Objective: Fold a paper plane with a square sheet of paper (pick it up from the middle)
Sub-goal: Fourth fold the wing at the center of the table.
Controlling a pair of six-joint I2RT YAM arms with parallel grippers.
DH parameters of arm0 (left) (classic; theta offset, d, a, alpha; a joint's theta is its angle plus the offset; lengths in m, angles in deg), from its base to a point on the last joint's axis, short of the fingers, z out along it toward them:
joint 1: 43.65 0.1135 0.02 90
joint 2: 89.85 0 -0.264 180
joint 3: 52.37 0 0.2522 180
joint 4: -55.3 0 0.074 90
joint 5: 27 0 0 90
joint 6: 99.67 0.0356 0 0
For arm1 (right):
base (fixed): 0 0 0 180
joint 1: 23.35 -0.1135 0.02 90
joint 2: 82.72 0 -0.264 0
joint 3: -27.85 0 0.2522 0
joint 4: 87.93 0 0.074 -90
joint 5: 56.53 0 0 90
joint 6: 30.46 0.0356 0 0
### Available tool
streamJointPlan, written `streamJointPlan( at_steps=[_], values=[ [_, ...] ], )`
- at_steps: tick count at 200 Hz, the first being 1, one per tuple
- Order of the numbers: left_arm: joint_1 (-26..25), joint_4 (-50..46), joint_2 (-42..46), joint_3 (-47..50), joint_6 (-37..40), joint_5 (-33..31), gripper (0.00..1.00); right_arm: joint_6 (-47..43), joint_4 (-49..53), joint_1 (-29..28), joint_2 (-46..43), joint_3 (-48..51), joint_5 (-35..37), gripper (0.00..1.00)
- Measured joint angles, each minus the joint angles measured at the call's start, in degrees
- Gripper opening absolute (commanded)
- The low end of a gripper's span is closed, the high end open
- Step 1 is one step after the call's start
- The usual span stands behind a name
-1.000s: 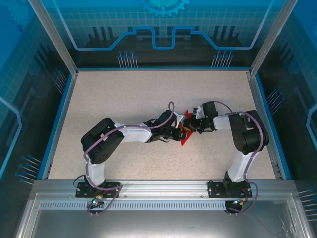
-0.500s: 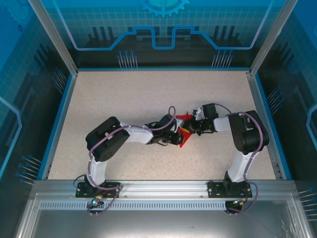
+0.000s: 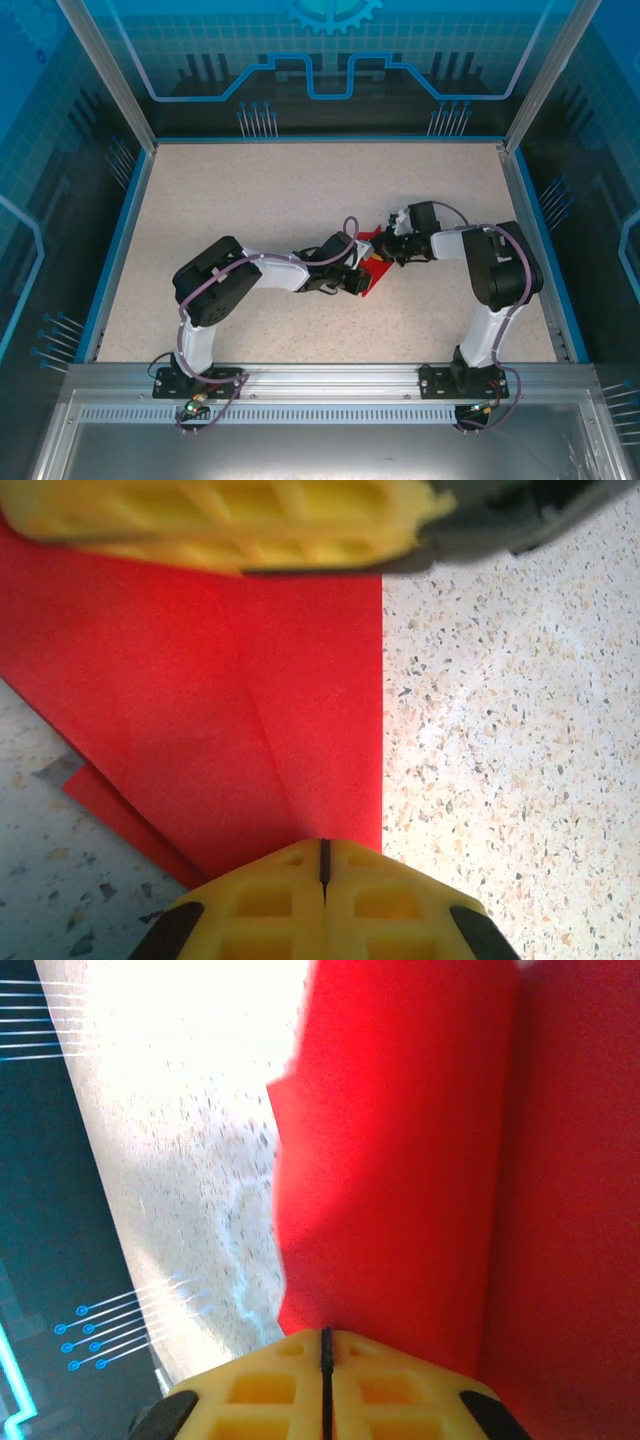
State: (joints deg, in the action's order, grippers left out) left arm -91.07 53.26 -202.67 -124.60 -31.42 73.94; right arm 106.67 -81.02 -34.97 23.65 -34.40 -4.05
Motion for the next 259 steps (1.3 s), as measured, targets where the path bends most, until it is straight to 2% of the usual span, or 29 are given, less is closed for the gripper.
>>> streamJointPlan(
  at_steps=[63, 188, 259],
  values=[
    [-0.11, 1.05, 1.09, 1.77, 2.49, -1.79, 0.0, -3.04, 3.93, 0.04, 4.13, -5.03, 1.75, 0.08],
    [0.63, 2.14, 2.97, 4.59, 2.89, -4.17, 0.0, -6.03, 8.68, 1.36, 7.17, -9.99, -0.39, 0.08],
    [0.81, -0.09, 5.64, 6.86, 2.86, -4.28, 0.0, -6.27, 9.01, 4.61, 8.87, -14.58, 5.84, 0.08]
  ],
)
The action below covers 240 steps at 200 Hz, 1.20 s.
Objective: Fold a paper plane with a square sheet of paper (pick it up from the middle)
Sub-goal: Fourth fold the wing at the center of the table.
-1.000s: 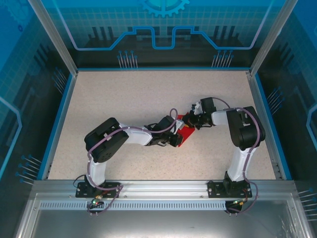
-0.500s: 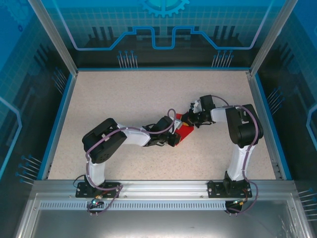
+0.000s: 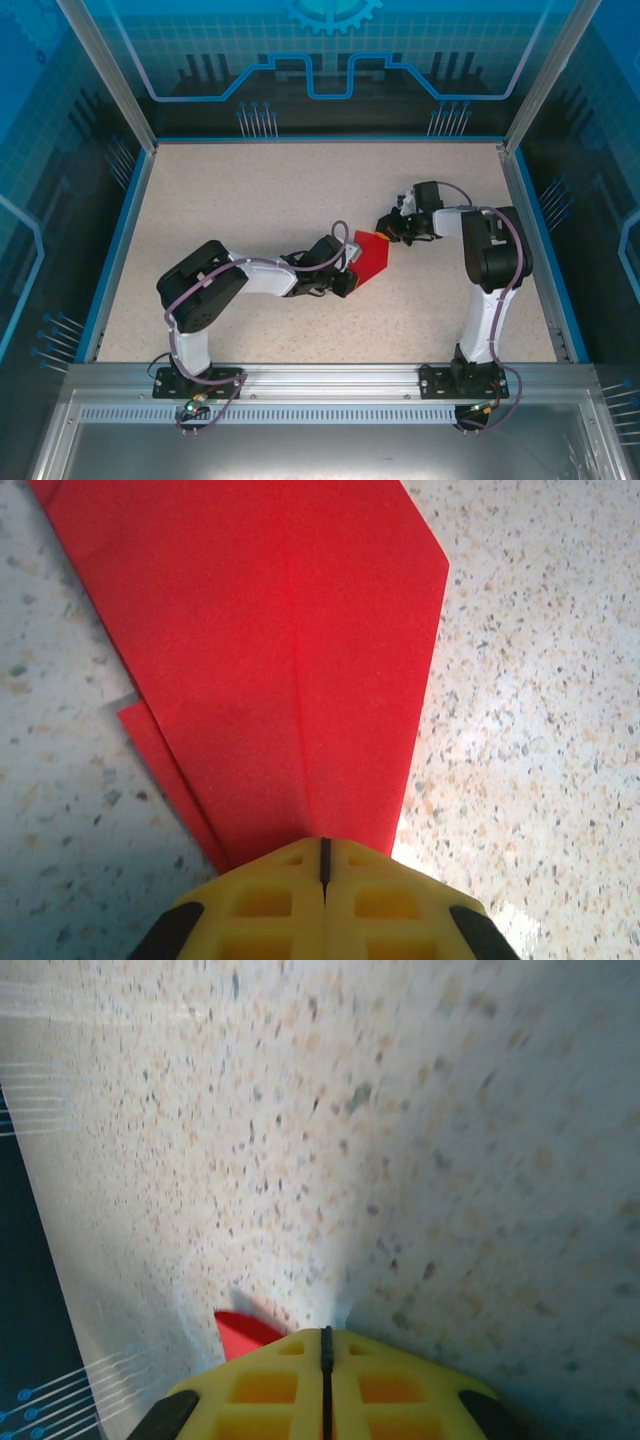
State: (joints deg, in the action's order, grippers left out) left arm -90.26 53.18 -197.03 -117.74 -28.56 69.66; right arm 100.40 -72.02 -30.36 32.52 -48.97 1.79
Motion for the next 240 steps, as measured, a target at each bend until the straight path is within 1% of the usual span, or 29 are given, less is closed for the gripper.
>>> streamJointPlan(
  at_steps=[82, 97, 118, 162, 206, 240],
  values=[
    [0.28, -0.94, 1.66, 1.49, -0.2, 0.59, 0.0, -0.57, 1.33, 0.22, 0.98, -1.55, -0.46, 0.08],
    [0.46, -1.68, 1.92, 1.49, -0.26, 1.36, 0.0, -1.22, 1.62, 0.33, 0.44, -1.55, 0.39, 0.09],
    [0.44, -3.3, 2.49, 1.46, -0.63, 2.78, 0.0, -2.16, 2.16, 1.38, -2.27, -1.11, 1.55, 0.13],
    [0.98, -7.04, 2.75, 0.0, -2.1, 5.55, 0.12, -3.5, 2.25, 2.45, -11.76, 2.71, 1.49, 0.22],
    [2.12, -8.41, 4.13, -2.64, -4.31, 6.84, 0.22, -3.5, 1.53, 2.45, -19.12, 11.87, -0.55, 0.37],
    [2.6, -8.98, 5.49, -4.09, -4.81, 6.86, 0.27, -3.43, 0.79, 2.12, -22.29, 18.82, -3.82, 0.4]
  ],
)
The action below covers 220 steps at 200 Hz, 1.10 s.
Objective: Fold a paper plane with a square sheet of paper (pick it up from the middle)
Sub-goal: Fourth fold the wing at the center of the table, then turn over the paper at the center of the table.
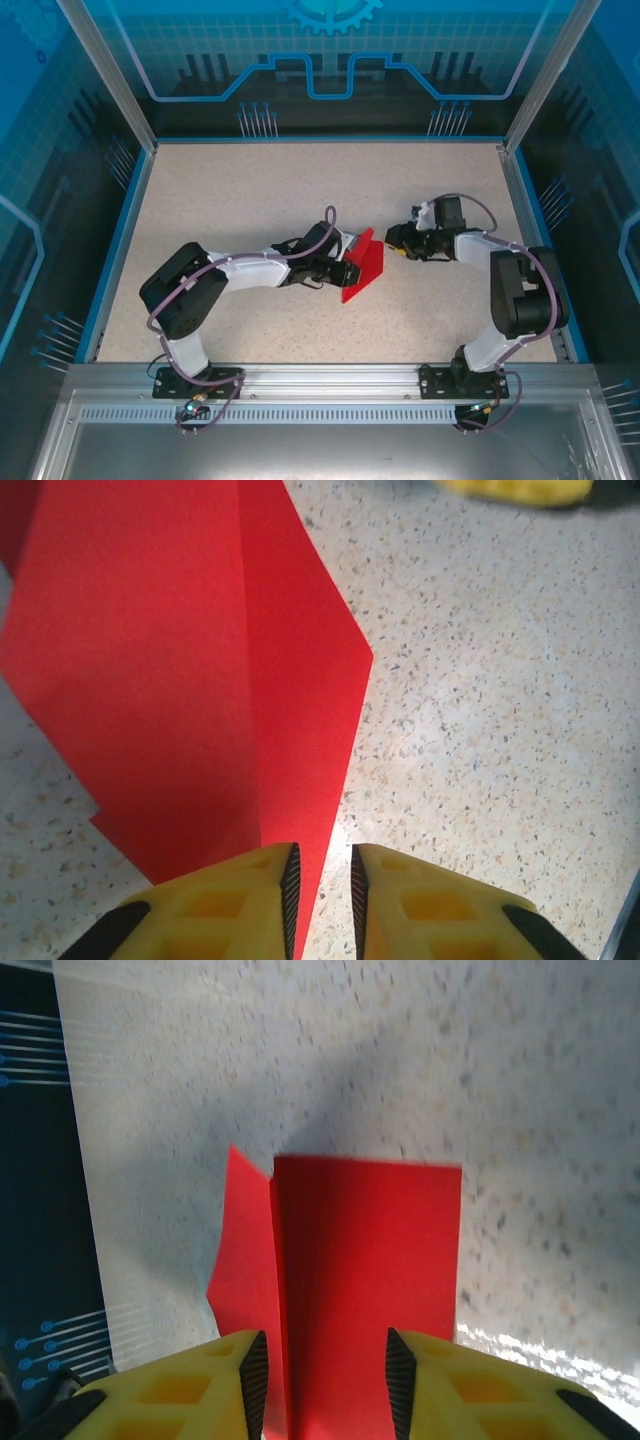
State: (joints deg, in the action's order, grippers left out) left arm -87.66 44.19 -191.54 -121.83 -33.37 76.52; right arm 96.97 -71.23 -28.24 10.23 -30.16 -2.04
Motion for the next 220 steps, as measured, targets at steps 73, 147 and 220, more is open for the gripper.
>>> streamJointPlan(
  at_steps=[73, 147, 220],
  values=[
    [0.04, -8.28, 5.49, -0.15, -0.15, -3.04, 0.33, 1.97, -5.25, -7.17, -0.2, 2.82, -3.34, 0.45],
    [1.99, -11.06, 10.6, 6.21, -1.88, -4.5, 0.39, 3.08, -7.74, -13.14, 5.49, 2.78, -3.08, 0.44],
    [5.35, -10.93, 13.35, 10.14, -3.34, -4.31, 0.42, 3.72, -8.59, -17.16, 6.54, 2.62, -1.75, 0.33]
  ],
)
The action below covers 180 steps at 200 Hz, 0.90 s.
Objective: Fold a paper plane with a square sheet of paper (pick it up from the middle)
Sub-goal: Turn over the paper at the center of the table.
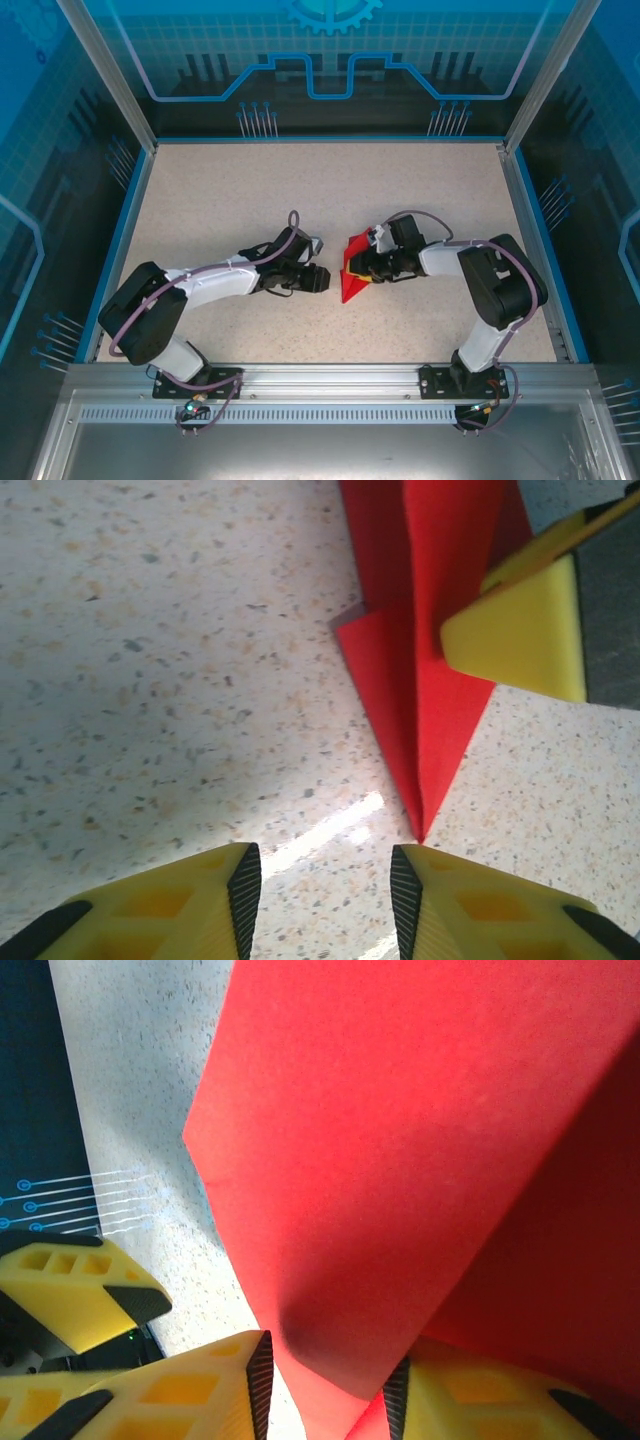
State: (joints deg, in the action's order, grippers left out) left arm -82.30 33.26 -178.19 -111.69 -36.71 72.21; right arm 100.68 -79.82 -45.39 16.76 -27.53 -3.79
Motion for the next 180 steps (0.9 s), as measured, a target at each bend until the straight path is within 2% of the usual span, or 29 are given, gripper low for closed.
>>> streamJointPlan(
  at_steps=[76, 114, 180],
  values=[
    [0.7, -0.02, 0.0, 0.35, 0.0, 1.11, 0.44, -0.22, 0.9, -2.75, 1.11, -1.25, 3.02, 0.16],
    [0.74, 0.0, 0.0, 0.42, 0.0, 1.73, 0.44, -1.66, 4.33, -3.1, 0.48, -2.89, 5.81, 0.1],
    [0.79, -0.07, 0.0, 0.35, 0.0, 2.67, 0.45, -6.43, 18.69, -3.1, -11.76, -5.44, 16.35, 0.08]
  ],
)
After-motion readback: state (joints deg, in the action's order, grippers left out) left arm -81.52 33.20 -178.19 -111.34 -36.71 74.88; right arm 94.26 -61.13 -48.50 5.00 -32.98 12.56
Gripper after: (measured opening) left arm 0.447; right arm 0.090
